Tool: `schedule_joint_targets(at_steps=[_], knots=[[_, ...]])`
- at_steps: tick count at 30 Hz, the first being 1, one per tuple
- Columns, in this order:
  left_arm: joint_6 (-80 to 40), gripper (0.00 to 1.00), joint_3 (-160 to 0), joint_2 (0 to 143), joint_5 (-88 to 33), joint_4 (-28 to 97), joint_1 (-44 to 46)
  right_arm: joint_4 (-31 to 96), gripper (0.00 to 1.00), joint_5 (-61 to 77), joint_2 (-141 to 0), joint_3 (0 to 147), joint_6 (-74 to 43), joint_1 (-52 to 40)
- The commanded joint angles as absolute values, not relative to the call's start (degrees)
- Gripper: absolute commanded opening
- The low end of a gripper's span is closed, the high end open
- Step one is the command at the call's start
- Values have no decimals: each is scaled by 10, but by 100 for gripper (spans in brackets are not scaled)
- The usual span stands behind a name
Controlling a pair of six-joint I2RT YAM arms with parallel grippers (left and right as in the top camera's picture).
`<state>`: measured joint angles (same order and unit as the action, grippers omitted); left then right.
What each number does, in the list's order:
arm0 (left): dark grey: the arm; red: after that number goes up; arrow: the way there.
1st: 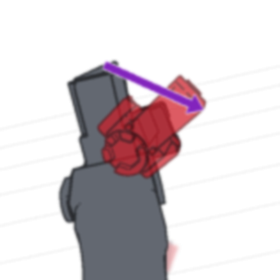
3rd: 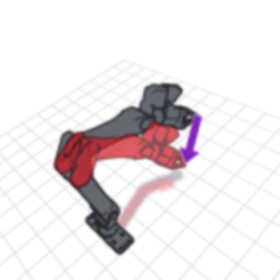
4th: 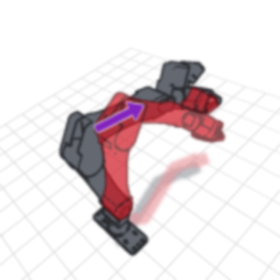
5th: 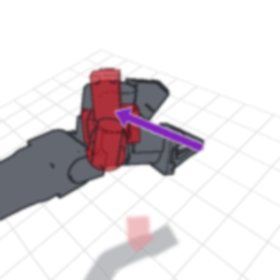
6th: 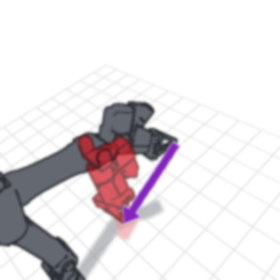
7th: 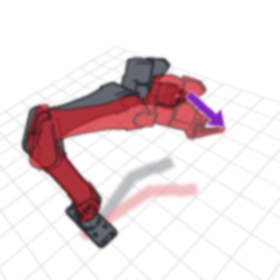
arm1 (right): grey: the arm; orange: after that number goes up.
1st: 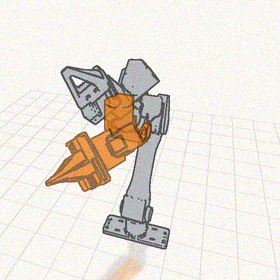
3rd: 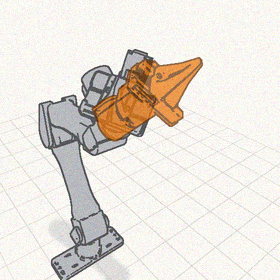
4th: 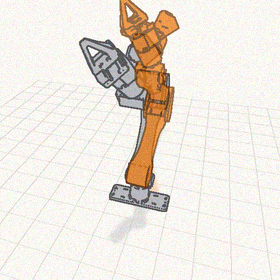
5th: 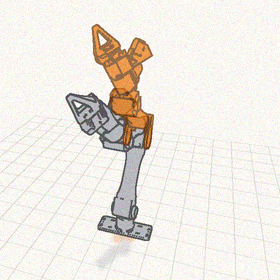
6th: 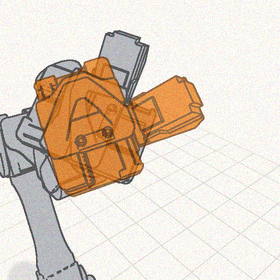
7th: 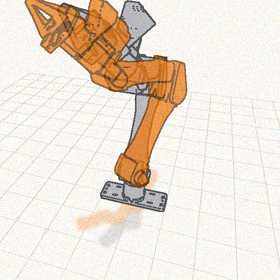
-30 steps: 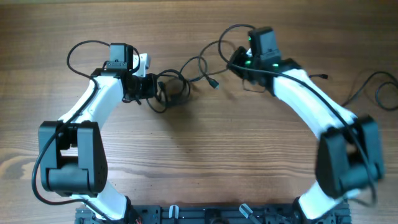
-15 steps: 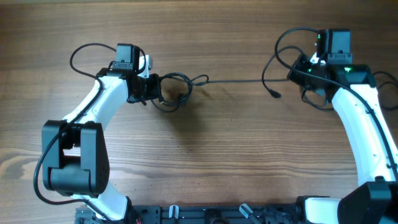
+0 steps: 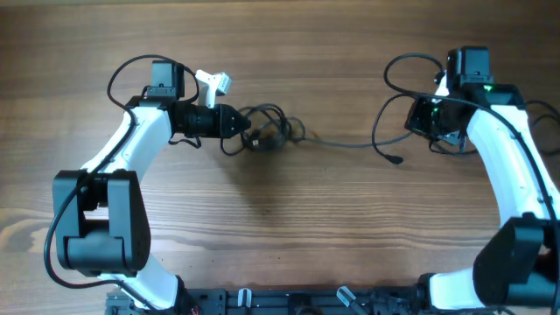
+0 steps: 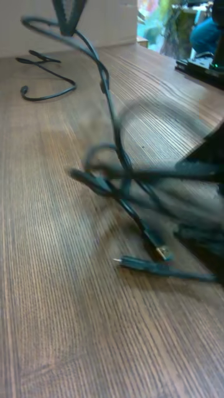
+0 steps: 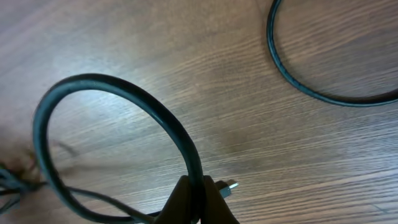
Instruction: Untangle cables
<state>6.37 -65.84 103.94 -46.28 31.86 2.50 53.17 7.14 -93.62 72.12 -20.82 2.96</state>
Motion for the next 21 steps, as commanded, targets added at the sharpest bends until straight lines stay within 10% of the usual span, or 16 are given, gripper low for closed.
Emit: schedule_joint_targets(at_steps=[1,9,13,21], knots=[[75,47,-655,1040,-477,317,22,533,4,83,-959,717,-199,33],[73,97,-655,1040,-463,311,22,530,10,89,-962,717,-165,34],[71,100,-655,1040,-436,310,21,514,76,89,-962,717,-167,33],[-28,100,-655,1002,-434,291,-29,506,78,216,-962,717,-145,-29]])
